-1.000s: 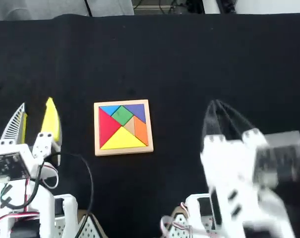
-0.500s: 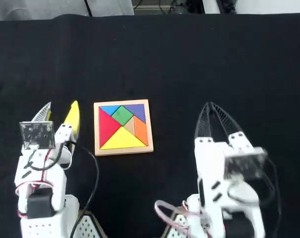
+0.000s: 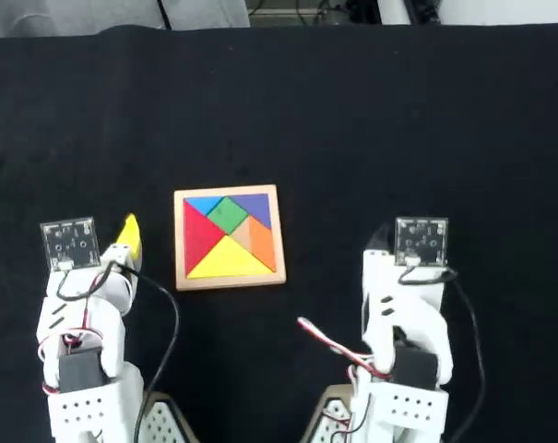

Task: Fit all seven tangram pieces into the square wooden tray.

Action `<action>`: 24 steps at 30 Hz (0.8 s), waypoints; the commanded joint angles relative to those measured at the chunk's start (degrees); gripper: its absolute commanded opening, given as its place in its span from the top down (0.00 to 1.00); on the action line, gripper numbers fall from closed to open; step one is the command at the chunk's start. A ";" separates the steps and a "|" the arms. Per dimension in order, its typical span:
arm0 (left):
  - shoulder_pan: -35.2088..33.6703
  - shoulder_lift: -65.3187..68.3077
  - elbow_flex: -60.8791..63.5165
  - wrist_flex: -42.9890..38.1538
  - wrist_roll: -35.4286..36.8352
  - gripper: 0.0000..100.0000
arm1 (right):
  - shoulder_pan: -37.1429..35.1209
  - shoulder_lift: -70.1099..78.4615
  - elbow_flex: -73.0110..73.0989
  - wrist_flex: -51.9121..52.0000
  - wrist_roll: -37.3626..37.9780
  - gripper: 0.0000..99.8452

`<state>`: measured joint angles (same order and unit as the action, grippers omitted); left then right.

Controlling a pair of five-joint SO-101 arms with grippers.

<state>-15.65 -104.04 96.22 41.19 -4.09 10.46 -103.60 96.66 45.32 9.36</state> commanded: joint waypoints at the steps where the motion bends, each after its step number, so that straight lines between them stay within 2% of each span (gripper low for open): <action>1: -0.57 -0.44 1.10 6.15 0.44 0.78 | -2.90 -4.79 -0.13 5.80 0.18 0.81; 5: -0.66 -0.44 1.10 15.65 0.44 0.78 | -5.19 -4.79 -0.13 11.43 0.00 0.81; 12: -0.75 -0.44 1.10 31.82 0.44 0.78 | -7.47 -4.79 -0.13 25.67 -11.69 0.81; 16: -0.66 -0.44 1.10 31.74 0.44 0.78 | -11.78 -4.88 -0.13 29.27 -13.63 0.81; 21: -0.75 -0.44 1.10 31.74 0.35 0.78 | -23.91 -4.70 -0.13 29.27 -14.07 0.81; 24: -0.75 -0.44 1.10 31.74 0.35 0.78 | -24.44 -4.44 -0.13 29.19 -13.63 0.81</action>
<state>-16.09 -104.04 96.22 72.66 -4.09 -12.84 -103.60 96.66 74.15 -4.18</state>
